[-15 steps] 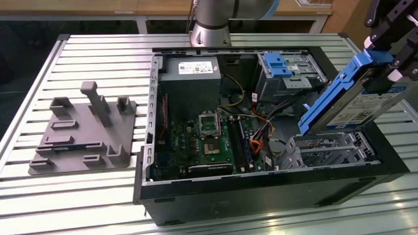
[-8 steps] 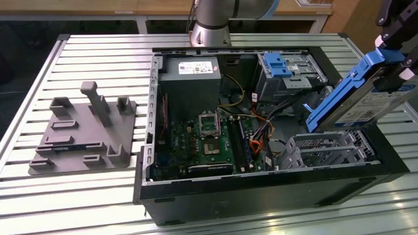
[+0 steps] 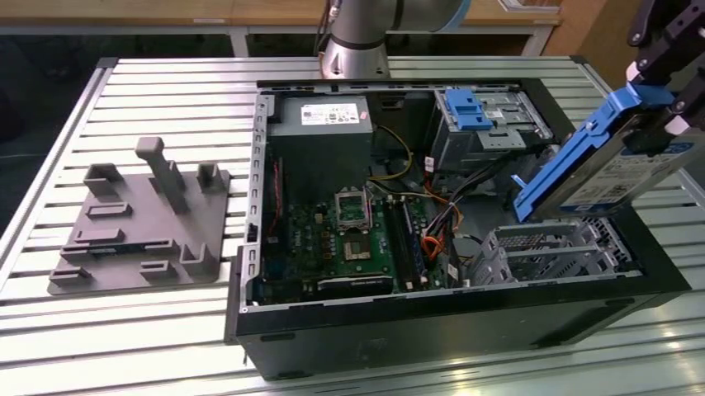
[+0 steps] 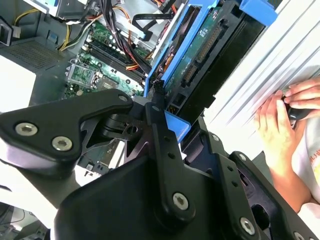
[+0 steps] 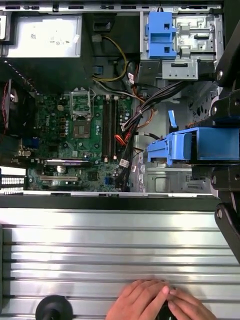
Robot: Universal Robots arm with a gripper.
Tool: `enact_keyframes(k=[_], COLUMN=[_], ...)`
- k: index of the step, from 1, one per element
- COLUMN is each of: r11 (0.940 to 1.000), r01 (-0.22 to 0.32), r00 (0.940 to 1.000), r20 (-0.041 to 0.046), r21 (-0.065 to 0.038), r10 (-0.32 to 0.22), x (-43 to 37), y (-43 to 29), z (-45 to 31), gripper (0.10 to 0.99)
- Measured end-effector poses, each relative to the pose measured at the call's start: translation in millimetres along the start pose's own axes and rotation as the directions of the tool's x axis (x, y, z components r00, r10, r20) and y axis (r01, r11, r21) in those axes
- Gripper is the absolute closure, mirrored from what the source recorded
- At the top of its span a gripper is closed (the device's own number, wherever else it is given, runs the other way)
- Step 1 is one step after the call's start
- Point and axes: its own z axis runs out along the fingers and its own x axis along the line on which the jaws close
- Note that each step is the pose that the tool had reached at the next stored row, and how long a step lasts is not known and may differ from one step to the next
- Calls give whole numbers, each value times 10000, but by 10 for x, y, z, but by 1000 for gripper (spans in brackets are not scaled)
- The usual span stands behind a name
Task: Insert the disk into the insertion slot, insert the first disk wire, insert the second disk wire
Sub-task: 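Insert the disk into the insertion slot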
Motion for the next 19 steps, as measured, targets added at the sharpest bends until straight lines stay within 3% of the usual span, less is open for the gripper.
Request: enact_keyframes(k=[12, 19], r11=[10000, 10000], r01=[1, 1], r00=[10000, 10000], r20=[0, 0], r21=[0, 0], r10=[-1, -1], x=[8, 9], y=[-5, -5], z=[124, 135], gripper=[725, 725])
